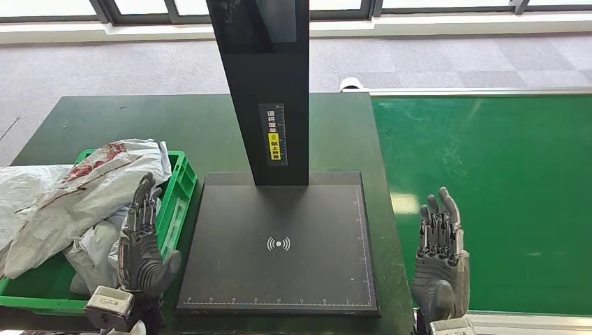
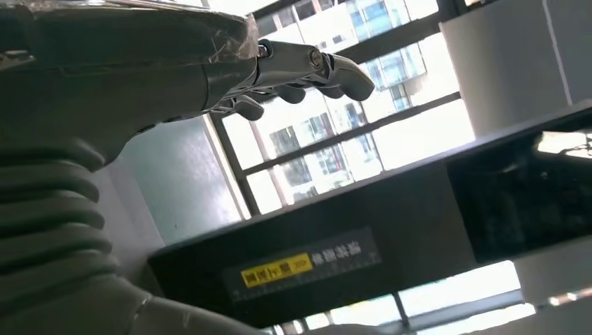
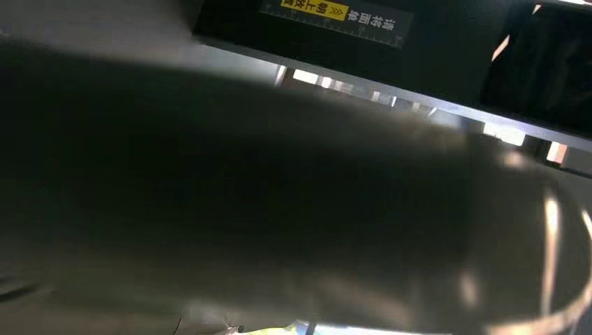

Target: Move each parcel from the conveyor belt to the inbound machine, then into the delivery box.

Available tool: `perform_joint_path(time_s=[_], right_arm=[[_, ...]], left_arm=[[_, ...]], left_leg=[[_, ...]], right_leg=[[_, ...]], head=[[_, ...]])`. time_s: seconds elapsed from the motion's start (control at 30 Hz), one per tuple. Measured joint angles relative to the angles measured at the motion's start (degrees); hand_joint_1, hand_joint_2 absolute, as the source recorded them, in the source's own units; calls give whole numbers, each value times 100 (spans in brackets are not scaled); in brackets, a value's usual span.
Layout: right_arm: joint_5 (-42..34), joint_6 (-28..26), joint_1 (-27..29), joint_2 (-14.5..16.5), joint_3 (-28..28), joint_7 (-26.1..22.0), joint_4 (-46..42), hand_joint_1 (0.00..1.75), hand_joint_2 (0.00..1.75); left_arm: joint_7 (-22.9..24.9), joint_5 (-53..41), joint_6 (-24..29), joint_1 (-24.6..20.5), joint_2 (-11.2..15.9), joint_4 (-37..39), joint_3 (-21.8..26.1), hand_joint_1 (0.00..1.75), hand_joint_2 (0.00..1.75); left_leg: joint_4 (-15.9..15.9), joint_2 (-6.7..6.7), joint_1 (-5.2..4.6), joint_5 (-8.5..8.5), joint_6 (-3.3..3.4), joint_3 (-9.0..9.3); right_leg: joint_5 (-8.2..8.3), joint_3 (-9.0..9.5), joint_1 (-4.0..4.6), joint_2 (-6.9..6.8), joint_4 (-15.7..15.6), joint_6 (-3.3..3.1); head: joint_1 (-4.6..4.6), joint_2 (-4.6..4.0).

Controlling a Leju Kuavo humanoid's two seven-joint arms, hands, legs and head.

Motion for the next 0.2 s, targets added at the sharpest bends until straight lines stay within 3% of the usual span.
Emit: perform_joint_path(time_s=[0.2], right_arm=[[-22, 107, -124, -34, 12, 1, 110, 0, 0]], left_arm=[[0, 498, -902, -67, 35, -218, -202, 0, 175]], left_leg=[[4, 0, 0, 0, 0, -1]], right_leg=[[1, -1, 0, 1, 0, 1]], head=[[0, 0]])
